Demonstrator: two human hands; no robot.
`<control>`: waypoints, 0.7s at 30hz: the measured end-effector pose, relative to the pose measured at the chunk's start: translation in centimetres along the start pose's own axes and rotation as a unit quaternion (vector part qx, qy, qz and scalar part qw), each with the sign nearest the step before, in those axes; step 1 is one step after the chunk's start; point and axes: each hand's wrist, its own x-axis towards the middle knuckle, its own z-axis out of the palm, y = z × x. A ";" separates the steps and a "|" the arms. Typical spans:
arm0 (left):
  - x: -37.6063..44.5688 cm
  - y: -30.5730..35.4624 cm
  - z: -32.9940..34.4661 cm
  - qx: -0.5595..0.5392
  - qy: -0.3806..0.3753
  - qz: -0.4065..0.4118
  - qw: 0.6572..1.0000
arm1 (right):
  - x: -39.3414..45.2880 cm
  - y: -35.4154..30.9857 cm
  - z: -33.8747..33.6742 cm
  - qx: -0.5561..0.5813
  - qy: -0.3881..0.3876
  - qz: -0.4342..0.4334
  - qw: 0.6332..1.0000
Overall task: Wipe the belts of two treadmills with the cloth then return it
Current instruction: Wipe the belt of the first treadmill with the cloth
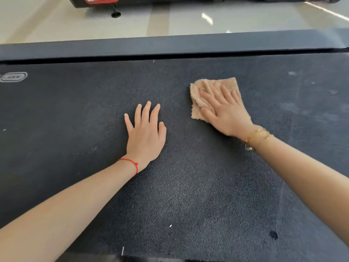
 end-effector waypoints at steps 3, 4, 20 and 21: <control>0.1 -0.1 0.2 0.011 -0.002 -0.002 1.000 | 4.7 1.3 -0.5 0.007 0.005 0.056 0.998; 0.1 -0.1 0.2 0.013 -0.003 -0.003 1.000 | 6.3 1.3 -0.7 0.015 0.002 0.071 0.997; 0.2 -0.4 0.3 0.004 0.000 0.007 1.000 | 12.9 -3.6 0.3 0.000 -0.010 -0.097 0.995; 0.2 -0.4 0.3 0.002 0.001 0.008 1.000 | 12.7 -2.2 0.1 -0.004 -0.002 -0.071 0.997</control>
